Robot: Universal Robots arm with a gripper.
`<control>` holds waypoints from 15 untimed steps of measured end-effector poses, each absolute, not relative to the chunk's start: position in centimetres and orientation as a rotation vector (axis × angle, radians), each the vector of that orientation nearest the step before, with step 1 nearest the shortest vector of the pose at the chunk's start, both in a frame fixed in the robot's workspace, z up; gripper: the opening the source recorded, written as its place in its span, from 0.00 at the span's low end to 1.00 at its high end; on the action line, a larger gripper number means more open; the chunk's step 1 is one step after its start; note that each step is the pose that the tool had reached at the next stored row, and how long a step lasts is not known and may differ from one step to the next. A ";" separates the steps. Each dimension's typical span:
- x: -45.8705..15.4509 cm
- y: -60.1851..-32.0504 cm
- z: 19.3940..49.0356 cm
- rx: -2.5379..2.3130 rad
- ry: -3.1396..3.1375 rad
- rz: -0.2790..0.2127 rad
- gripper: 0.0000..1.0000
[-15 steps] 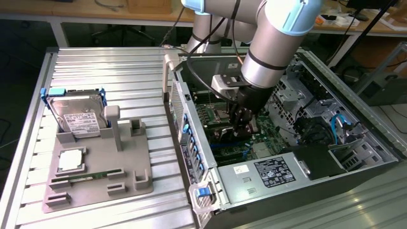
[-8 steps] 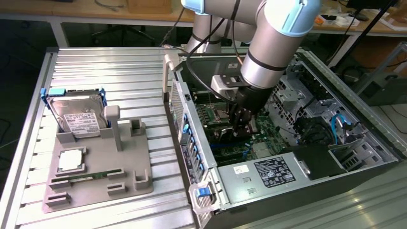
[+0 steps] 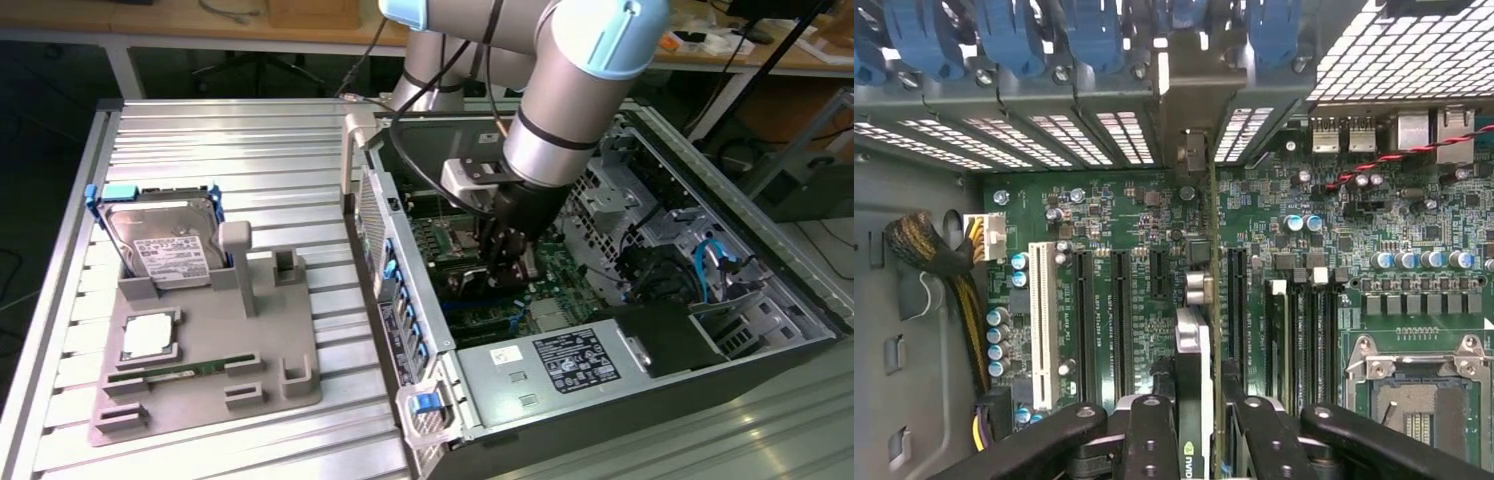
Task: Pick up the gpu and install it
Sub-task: 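Insert the gpu into the slot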
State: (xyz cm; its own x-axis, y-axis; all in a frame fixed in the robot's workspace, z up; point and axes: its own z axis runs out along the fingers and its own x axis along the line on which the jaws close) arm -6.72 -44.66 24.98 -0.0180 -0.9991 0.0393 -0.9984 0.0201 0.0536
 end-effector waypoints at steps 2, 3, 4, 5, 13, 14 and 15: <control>-6.7 -44.7 24.8 2.153 -2.197 -0.017 0.27; -6.8 -44.7 24.7 2.152 -2.198 -0.016 0.27; -6.8 -44.7 24.6 2.151 -2.198 -0.017 0.27; -6.8 -44.7 24.6 2.150 -2.199 -0.017 0.27; -6.8 -44.7 24.3 2.148 -2.202 -0.018 0.27; -6.8 -44.7 24.3 2.148 -2.202 -0.018 0.27; -6.8 -44.7 24.3 2.148 -2.202 -0.018 0.27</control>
